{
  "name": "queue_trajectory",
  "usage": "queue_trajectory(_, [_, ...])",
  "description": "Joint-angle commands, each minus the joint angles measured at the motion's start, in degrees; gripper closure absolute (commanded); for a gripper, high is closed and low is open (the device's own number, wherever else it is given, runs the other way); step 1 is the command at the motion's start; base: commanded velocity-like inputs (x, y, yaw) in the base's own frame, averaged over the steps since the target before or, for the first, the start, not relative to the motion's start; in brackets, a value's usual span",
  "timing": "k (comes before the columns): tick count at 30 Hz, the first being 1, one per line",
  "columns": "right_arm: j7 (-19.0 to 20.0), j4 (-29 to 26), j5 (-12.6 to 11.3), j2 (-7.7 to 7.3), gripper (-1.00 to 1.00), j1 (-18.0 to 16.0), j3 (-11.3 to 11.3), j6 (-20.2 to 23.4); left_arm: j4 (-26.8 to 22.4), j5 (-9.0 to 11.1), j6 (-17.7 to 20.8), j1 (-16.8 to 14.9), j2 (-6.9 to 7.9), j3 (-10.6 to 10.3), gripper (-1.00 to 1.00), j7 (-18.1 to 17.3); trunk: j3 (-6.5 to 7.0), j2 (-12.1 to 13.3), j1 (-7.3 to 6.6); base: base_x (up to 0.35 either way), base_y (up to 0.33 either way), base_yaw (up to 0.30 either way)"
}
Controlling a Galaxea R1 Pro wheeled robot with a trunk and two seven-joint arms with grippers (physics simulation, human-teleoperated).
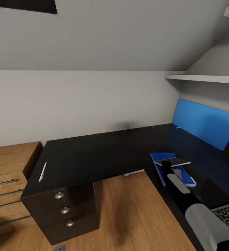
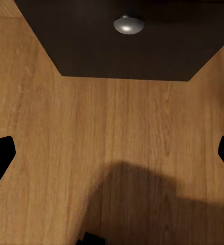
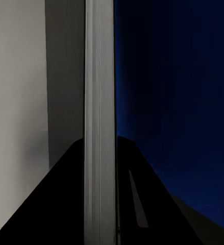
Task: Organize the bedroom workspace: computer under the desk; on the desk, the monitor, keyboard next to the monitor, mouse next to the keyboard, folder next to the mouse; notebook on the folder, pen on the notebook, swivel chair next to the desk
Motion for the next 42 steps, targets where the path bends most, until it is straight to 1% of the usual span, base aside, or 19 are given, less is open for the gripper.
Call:
queue_trajectory(1, [-0.09, -0.08, -0.46, -0.1, 1.0, -0.04, 0.44, -0.47, -0.16, 0.45, 0.28, 0.02, -0.03, 0.05, -1.0, 0.15, -0.05, -0.03, 0.02, 0.209, 0.0, 0.0])
queue_trajectory(6, [-0.14, -0.08, -0.45, -0.1, 1.0, -0.04, 0.44, -0.48, -0.15, 0.47, 0.24, 0.02, -0.03, 0.1, -1.0, 0.16, -0.05, -0.03, 0.02, 0.134, 0.0, 0.0])
queue_trajectory(31, [-0.12, -0.08, -0.42, -0.19, 1.0, -0.04, 0.44, -0.48, -0.14, 0.51, 0.32, 0.02, -0.03, 0.17, -1.0, 0.2, -0.05, -0.03, 0.02, 0.002, 0.0, 0.0])
queue_trajectory(37, [-0.15, -0.08, 0.49, -0.19, 1.0, -0.04, 0.44, -0.48, 0.33, 0.51, 0.3, 0.02, -0.03, 0.13, -1.0, 0.2, -0.05, -0.03, 0.02, 0.0, 0.0, 0.0])
queue_trajectory(42, [-0.16, -0.08, 0.66, -0.19, 1.0, -0.04, 0.44, -0.48, 0.86, 0.5, 0.27, 0.02, -0.03, 0.16, -1.0, 0.2, -0.05, -0.03, 0.02, 0.0, 0.0, 0.0])
